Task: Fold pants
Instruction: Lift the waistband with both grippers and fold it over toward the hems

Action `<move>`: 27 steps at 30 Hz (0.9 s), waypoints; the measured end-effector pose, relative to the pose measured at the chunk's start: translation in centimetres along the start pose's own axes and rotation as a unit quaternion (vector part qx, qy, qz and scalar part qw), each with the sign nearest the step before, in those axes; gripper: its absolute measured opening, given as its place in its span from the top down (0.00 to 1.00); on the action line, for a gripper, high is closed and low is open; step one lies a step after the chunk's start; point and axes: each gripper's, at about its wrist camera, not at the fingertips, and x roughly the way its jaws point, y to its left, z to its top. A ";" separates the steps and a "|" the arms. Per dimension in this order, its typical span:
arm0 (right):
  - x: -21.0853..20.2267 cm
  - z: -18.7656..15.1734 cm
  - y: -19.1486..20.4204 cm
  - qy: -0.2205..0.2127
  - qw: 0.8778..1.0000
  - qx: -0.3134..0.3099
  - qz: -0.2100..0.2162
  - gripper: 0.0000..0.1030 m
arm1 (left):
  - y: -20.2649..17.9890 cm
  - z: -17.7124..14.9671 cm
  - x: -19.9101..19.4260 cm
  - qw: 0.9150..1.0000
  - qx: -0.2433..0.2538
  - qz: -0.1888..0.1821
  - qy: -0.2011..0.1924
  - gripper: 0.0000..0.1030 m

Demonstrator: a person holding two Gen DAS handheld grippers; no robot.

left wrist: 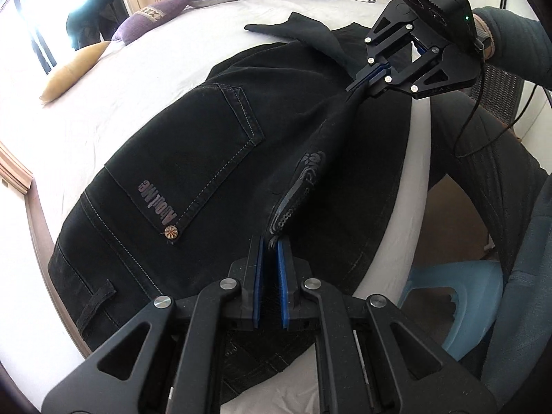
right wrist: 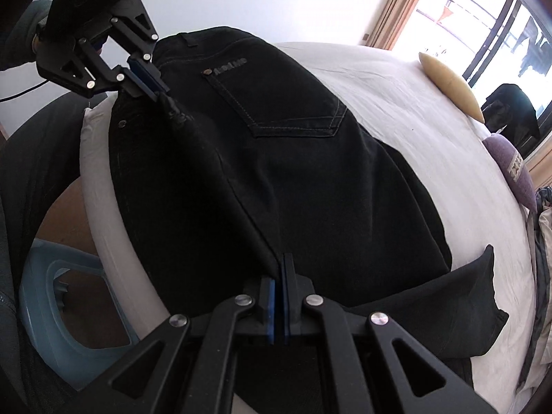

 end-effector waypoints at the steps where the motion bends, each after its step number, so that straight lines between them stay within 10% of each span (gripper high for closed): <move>1: 0.1 -0.2 0.3 0.002 1.000 0.002 -0.002 0.97 | 0.0 -0.1 0.0 1.000 0.001 -0.004 0.000 0.93; 27: 0.1 -3.5 4.7 0.037 0.997 -0.038 -0.051 0.96 | -2.9 -0.5 1.1 0.998 0.053 -0.029 0.026 0.93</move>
